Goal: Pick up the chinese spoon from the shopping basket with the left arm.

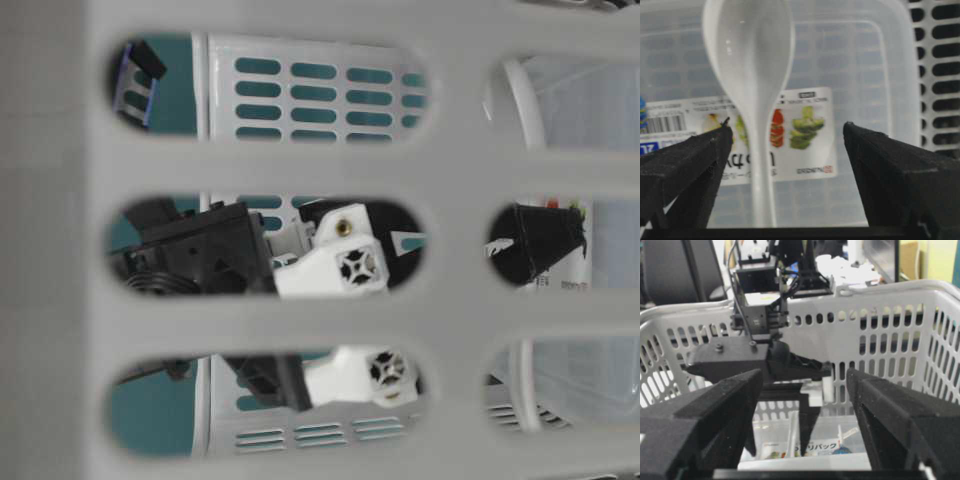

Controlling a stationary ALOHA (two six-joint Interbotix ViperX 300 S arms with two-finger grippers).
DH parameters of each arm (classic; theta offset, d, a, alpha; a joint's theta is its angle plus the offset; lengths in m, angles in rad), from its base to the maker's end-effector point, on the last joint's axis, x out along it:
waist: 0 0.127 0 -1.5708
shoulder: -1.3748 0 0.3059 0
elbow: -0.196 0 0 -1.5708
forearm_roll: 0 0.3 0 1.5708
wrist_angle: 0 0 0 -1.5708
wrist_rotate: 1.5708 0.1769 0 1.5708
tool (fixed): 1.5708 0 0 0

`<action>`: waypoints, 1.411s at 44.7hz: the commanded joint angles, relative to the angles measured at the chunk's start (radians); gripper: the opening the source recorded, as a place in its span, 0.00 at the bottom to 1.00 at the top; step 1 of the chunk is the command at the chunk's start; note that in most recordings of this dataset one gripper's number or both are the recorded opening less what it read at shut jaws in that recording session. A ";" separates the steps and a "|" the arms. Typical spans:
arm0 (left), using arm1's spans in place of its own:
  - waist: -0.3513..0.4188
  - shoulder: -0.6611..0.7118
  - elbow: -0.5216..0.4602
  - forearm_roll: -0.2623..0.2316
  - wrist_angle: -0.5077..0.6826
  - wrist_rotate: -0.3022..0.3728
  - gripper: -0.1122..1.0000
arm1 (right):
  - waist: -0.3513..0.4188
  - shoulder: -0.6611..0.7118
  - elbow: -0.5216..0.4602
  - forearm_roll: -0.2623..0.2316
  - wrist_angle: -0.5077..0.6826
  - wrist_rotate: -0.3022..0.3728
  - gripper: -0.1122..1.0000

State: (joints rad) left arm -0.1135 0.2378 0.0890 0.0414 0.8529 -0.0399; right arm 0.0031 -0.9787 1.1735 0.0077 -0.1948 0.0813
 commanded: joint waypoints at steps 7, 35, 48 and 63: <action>0.021 0.003 0.003 0.003 -0.009 -0.029 0.87 | -0.003 0.003 -0.021 0.003 -0.005 0.002 0.69; 0.003 -0.005 0.002 0.002 -0.017 -0.049 0.25 | -0.003 0.003 -0.018 0.003 -0.003 0.003 0.69; -0.015 -0.094 -0.198 0.003 0.199 -0.052 0.25 | -0.003 0.003 -0.015 0.003 -0.003 0.003 0.69; -0.025 -0.106 -0.508 0.003 0.505 -0.049 0.25 | -0.003 0.002 -0.015 0.003 -0.003 0.005 0.69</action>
State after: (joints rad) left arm -0.1381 0.1611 -0.3497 0.0414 1.3131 -0.0905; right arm 0.0015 -0.9817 1.1735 0.0077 -0.1933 0.0828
